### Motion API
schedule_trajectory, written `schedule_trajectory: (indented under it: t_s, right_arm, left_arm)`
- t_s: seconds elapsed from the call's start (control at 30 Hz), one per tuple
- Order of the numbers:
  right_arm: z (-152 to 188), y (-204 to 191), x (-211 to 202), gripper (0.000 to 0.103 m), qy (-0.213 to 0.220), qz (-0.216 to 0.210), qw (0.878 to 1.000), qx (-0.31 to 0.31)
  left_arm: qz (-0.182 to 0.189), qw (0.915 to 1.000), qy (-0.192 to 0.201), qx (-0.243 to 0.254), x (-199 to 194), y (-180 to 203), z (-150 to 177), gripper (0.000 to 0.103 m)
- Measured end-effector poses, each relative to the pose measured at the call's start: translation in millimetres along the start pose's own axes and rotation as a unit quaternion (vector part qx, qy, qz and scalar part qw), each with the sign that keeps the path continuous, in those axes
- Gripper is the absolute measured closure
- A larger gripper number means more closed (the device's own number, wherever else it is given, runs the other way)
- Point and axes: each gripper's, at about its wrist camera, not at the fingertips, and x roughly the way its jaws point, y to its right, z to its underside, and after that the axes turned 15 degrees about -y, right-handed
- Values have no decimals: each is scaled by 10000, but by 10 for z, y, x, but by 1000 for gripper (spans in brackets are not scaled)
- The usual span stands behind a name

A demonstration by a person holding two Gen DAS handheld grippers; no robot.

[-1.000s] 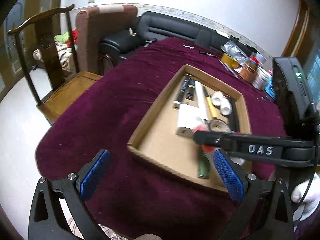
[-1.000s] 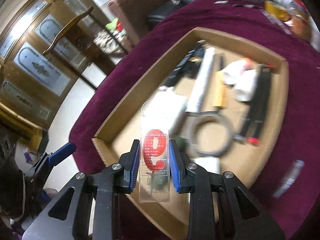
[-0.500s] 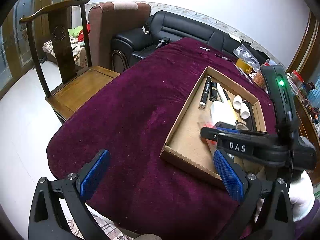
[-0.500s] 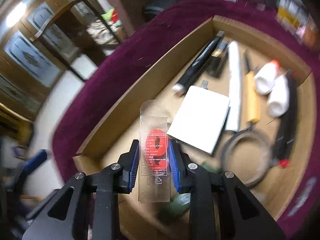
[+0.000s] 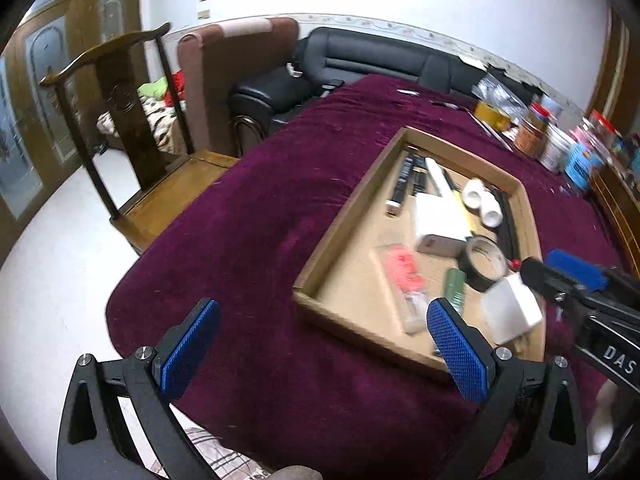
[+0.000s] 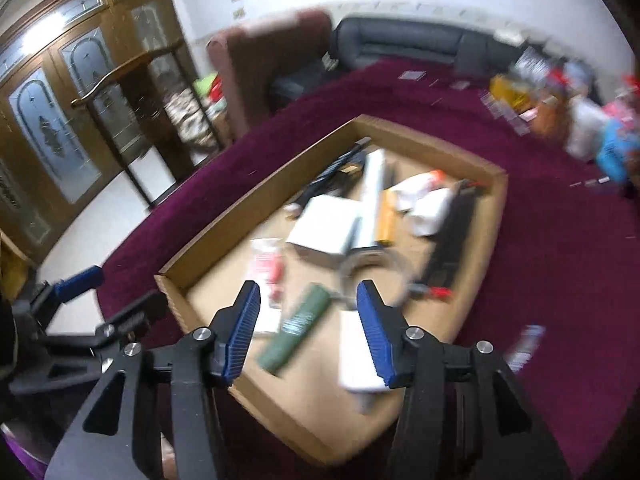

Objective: Organize rigid objects
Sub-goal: 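Lower the blister pack into the box and open the right tool, then withdraw the open right tool up from the box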

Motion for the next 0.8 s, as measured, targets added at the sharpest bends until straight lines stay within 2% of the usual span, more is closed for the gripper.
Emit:
schedule_trajectory:
  t_s: [0.17, 0.27, 0.33, 0.5, 0.67, 0.8]
  right_arm:
    - [240, 273, -229, 40, 336, 868, 9955, 175]
    - [344, 432, -226, 40, 298, 1242, 9915, 260]
    - [377, 521, -213, 40, 217, 1348, 9901, 338]
    - [505, 745, -150, 40, 35, 1206, 9909, 596]
    - [587, 763, -139, 40, 9, 1102, 9923, 559]
    - [595, 720, -156, 40, 46, 1059, 9934, 445]
  left_arm:
    - [-179, 9990, 62, 408, -59, 407, 18, 1]
    - [-246, 9979, 81, 597, -89, 623, 32, 2]
    - [-315, 9973, 89, 664, -103, 735, 40, 2]
    - [-608, 9960, 74, 645, -91, 859, 35, 2]
    - [-723, 9965, -16, 429, -64, 804, 21, 1]
    - [-701, 9963, -19, 497, -73, 849, 25, 1]
